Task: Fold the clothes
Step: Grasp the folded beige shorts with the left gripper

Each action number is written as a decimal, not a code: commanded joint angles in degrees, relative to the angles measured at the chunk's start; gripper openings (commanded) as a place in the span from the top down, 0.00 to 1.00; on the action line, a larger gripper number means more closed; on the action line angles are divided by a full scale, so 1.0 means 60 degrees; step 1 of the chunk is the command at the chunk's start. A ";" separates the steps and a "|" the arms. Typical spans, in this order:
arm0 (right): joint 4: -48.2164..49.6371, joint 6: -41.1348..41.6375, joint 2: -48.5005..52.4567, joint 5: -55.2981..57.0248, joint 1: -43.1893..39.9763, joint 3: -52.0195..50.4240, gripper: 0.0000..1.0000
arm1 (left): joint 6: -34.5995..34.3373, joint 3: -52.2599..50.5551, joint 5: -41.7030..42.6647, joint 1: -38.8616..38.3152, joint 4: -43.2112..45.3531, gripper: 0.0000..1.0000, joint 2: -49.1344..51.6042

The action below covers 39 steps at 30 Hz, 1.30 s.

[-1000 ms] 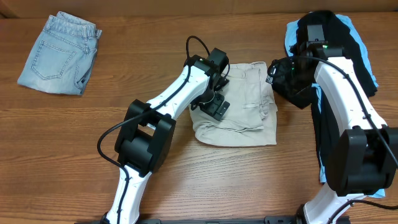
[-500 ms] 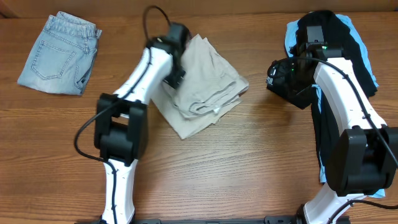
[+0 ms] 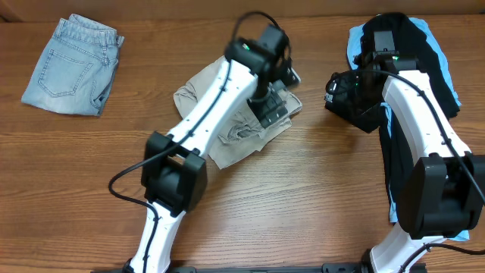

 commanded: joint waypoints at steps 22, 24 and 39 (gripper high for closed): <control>0.0146 -0.0244 -0.0200 0.0146 0.0018 -0.0044 0.11 | -0.0772 -0.4626 -0.1279 -0.0313 0.2794 0.23 0.0007; 0.0189 -0.0244 -0.0200 0.0146 0.0018 -0.0044 0.11 | -0.0769 -0.4670 -0.1472 -0.0317 0.2798 0.49 0.0007; 0.0372 -0.0248 -0.0200 0.0149 0.0018 -0.0044 0.11 | -0.3603 -0.2539 -0.4178 0.0204 0.1406 0.96 -0.0004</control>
